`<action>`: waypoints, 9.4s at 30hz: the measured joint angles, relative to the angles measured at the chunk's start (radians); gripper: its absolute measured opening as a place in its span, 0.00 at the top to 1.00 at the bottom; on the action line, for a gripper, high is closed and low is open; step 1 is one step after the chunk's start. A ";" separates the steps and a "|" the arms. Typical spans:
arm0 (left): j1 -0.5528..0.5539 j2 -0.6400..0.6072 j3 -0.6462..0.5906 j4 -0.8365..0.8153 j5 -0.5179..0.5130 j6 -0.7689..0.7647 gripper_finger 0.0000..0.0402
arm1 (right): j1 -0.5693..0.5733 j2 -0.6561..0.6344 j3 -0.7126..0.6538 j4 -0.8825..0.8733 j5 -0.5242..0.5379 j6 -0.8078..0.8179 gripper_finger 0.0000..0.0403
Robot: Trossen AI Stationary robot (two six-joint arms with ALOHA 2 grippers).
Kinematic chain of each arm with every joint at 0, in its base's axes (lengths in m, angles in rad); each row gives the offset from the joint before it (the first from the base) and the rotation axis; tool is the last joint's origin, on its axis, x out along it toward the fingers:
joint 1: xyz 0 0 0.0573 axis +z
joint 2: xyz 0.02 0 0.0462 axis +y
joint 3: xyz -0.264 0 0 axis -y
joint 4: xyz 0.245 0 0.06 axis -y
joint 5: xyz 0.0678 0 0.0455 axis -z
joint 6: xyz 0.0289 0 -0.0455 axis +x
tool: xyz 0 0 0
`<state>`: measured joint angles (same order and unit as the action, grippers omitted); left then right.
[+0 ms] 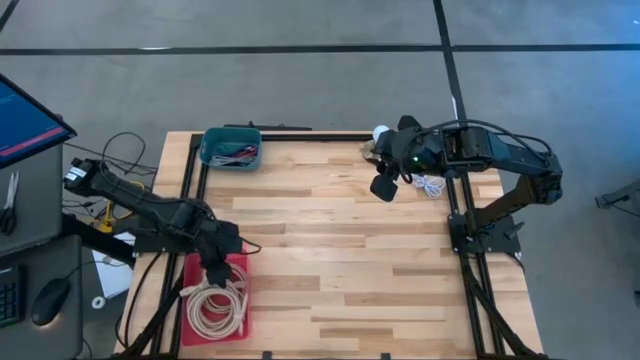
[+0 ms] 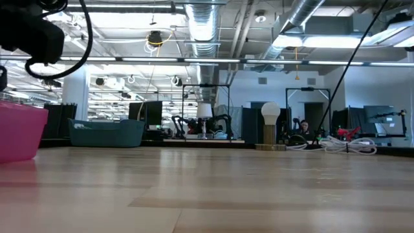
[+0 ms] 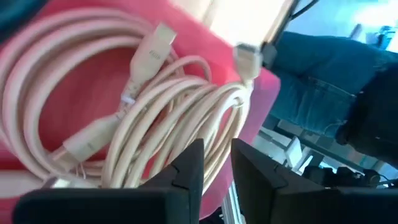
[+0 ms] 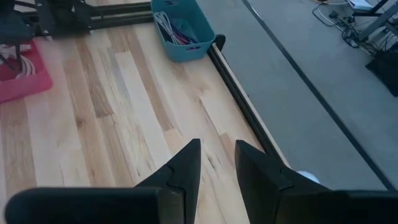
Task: Pick & Place USB Port
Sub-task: Put the brown HDMI cable into the red bin, then return to Home Position
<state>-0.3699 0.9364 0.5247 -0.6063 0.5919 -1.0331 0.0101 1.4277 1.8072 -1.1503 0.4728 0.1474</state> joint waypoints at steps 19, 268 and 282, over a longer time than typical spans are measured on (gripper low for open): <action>0.154 -0.138 0.245 -0.018 -0.420 0.337 0.99 | 0.020 -0.078 0.001 0.003 -0.001 -0.015 0.77; 0.209 -0.936 -0.452 1.087 -0.786 1.069 0.97 | 0.268 -1.423 -1.349 0.919 -0.175 -0.075 0.77; 0.208 -0.936 -0.520 1.175 -0.835 1.060 0.97 | 0.269 -1.423 -1.349 0.912 -0.175 -0.076 0.77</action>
<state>-0.1616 0.0002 0.0044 0.5683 -0.2432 0.0273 0.2790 0.0044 0.4587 -0.2380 0.2977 0.0719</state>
